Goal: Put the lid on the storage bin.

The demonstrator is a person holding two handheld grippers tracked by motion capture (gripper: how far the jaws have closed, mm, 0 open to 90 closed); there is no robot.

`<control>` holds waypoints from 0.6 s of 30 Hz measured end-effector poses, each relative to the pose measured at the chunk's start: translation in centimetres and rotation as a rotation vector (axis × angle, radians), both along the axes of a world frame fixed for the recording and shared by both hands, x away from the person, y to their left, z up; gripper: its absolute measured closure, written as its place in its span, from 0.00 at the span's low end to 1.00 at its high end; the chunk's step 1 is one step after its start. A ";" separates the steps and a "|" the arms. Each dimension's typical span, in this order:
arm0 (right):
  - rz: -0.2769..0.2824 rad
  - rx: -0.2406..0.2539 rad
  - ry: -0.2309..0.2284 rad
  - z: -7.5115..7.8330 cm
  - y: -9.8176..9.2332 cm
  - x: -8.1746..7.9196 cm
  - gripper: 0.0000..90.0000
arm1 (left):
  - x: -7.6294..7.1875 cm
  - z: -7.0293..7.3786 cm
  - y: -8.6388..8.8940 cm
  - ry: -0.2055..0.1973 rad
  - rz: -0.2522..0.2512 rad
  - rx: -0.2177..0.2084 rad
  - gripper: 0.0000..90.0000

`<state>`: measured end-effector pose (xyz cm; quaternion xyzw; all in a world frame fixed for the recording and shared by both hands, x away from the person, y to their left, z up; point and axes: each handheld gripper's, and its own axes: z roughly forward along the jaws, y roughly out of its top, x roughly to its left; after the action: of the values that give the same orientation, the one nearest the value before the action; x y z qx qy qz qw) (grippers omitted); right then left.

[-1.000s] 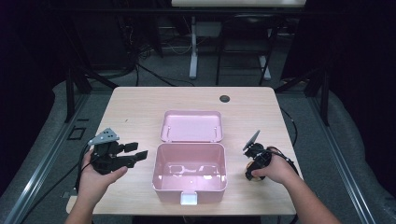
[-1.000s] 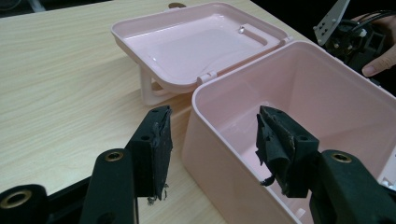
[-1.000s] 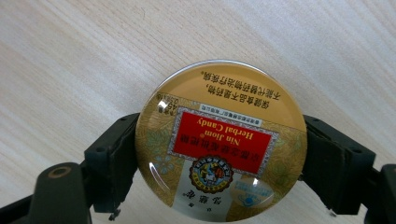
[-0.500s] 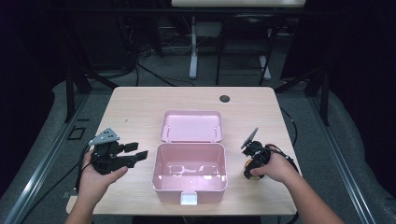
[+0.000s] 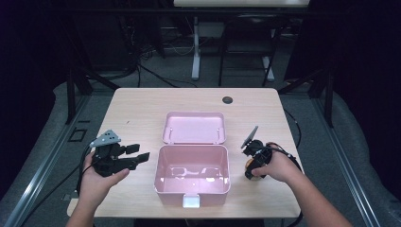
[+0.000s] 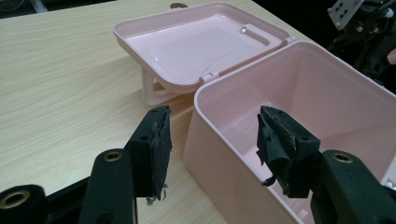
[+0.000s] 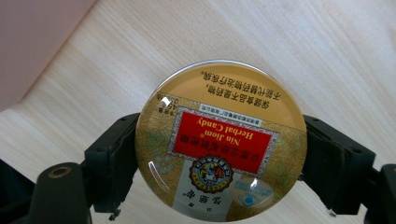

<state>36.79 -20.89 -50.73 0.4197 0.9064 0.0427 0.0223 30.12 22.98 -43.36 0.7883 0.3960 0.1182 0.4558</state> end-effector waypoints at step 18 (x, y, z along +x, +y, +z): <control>0.024 0.010 -0.015 2.5 0.7 -0.2 0.22 | 0.1 -0.3 -0.1 -0.002 0.004 -0.003 0.50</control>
<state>36.63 -20.16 -48.22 0.4087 0.9109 0.0507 0.0262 30.24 22.88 -43.63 0.7867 0.3973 0.1195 0.4571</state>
